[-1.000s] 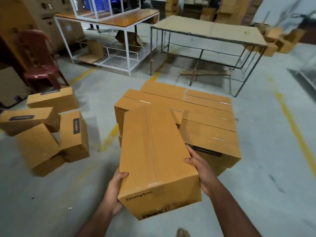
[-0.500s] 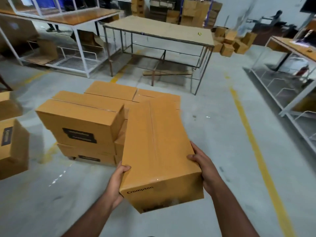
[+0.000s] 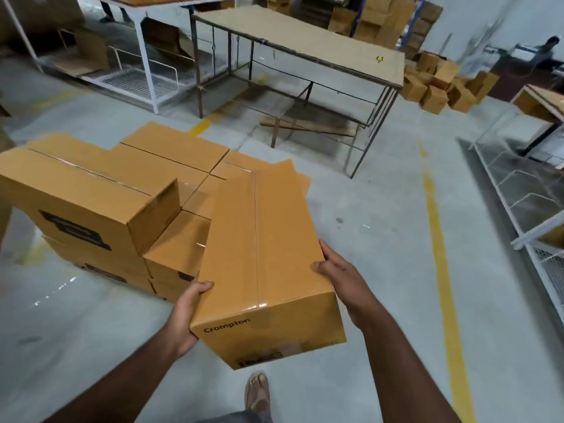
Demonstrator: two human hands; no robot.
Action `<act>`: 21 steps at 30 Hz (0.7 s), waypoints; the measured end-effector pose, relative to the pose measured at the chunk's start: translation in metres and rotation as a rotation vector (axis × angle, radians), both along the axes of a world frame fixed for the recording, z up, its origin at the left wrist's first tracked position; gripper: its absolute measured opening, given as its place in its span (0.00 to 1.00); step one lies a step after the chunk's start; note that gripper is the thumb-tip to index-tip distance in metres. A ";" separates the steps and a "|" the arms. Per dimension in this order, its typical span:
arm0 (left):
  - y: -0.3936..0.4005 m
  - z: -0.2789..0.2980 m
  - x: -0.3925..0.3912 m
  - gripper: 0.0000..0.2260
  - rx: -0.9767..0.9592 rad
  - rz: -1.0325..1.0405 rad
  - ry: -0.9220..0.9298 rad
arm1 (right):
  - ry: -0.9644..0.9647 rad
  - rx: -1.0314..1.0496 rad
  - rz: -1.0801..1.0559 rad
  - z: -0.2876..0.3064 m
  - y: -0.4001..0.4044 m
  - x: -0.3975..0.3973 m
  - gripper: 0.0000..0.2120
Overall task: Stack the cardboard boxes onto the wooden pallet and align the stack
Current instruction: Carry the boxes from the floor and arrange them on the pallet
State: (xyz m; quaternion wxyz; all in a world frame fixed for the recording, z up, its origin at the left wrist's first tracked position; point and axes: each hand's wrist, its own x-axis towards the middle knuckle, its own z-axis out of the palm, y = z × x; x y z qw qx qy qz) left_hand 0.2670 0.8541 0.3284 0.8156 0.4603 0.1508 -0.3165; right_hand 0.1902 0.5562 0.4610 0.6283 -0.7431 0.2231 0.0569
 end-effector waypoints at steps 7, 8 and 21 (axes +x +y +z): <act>-0.095 -0.002 0.066 0.23 -0.060 0.059 -0.047 | 0.045 0.034 0.086 -0.014 -0.102 0.101 0.28; -0.103 0.000 0.075 0.24 -0.047 0.074 -0.046 | 0.041 0.040 0.106 -0.013 -0.112 0.117 0.27; -0.191 0.003 0.190 0.22 0.177 0.410 -0.189 | 0.218 0.011 0.487 -0.046 -0.211 0.355 0.22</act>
